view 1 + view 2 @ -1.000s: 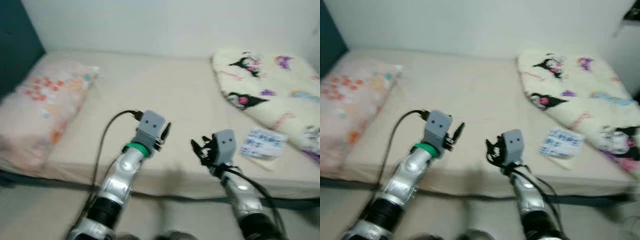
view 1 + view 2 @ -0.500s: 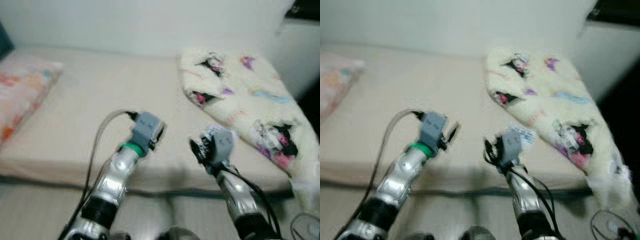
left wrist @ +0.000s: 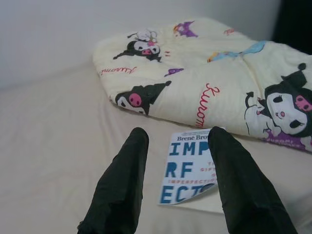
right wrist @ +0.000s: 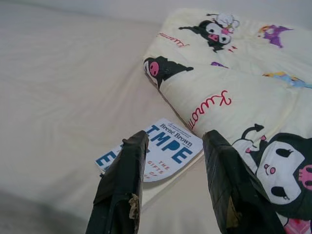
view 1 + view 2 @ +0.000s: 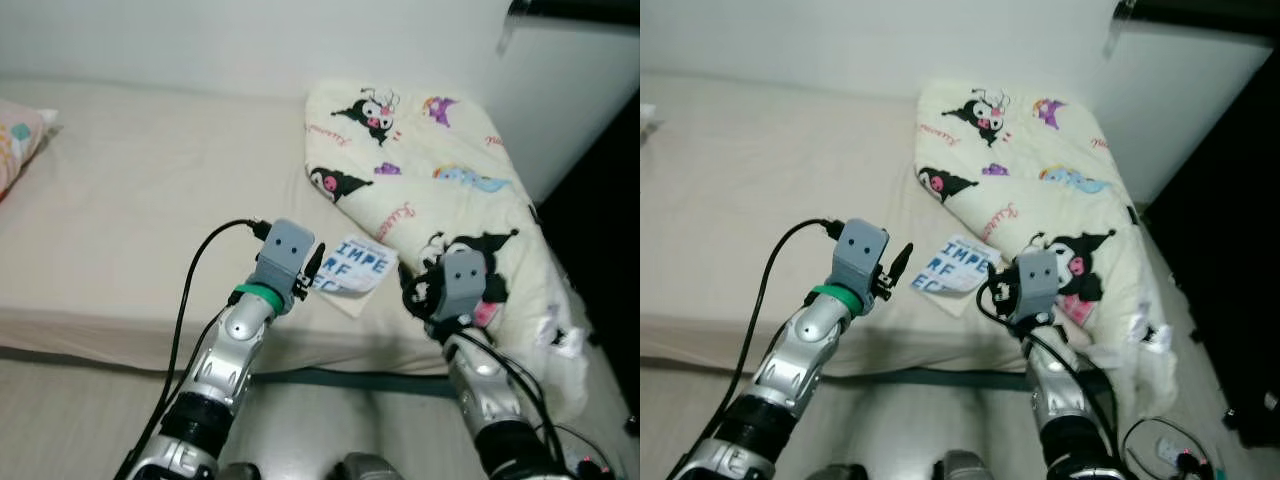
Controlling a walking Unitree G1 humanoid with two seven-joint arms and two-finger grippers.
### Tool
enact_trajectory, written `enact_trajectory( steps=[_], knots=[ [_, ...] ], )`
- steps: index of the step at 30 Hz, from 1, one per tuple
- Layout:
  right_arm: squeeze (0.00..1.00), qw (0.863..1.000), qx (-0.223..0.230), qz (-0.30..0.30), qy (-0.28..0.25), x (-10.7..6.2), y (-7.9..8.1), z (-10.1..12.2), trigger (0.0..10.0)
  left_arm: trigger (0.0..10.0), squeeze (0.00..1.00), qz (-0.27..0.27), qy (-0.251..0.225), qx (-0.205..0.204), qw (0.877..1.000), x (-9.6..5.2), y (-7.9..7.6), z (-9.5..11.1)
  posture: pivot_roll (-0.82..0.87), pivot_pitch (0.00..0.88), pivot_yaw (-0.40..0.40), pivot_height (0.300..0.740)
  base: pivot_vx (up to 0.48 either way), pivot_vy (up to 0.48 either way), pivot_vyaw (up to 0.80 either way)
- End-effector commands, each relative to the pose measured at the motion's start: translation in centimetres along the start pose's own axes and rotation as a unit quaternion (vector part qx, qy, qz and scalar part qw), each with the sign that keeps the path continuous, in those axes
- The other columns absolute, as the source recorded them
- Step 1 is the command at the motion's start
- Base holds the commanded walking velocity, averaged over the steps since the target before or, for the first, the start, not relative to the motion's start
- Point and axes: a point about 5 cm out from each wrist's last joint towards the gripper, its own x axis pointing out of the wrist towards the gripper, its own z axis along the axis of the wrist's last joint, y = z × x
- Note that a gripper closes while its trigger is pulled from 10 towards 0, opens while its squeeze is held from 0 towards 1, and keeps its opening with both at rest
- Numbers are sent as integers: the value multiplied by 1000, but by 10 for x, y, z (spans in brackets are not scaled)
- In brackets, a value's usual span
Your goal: Clean up the room
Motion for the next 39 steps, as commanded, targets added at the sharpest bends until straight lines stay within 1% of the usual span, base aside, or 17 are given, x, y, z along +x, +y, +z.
enact_trajectory(
  steps=[1,6,13,25,35,39],
  knots=[
    [0,1000,2,-12,9,-4,-5,-5,10000,10000,0,-1,17,-7,1000,-1,-3,-6,-83,2,18,735,0,0,0],
    [0,1000,4,-11,10,-4,-4,-6,10000,10000,0,13,29,-16,999,0,2,-8,-83,1,18,735,0,0,0],
    [0,1000,7,-7,11,-4,-3,-7,10000,10000,0,18,29,-22,999,1,3,-8,-83,3,19,735,0,451,0],
    [0,1000,9,-4,13,-5,-1,-9,10000,10000,0,10,16,-22,1000,0,1,-4,-83,5,21,735,0,0,0],
    [0,1000,14,-15,18,-7,-2,-11,10000,10000,0,11,22,-23,999,-2,1,-8,-85,11,23,735,0,0,0],
    [0,1000,16,-17,16,-6,-3,-11,10000,10000,0,14,25,-22,999,-3,2,-9,-84,14,21,720,0,0,0]
  ],
)
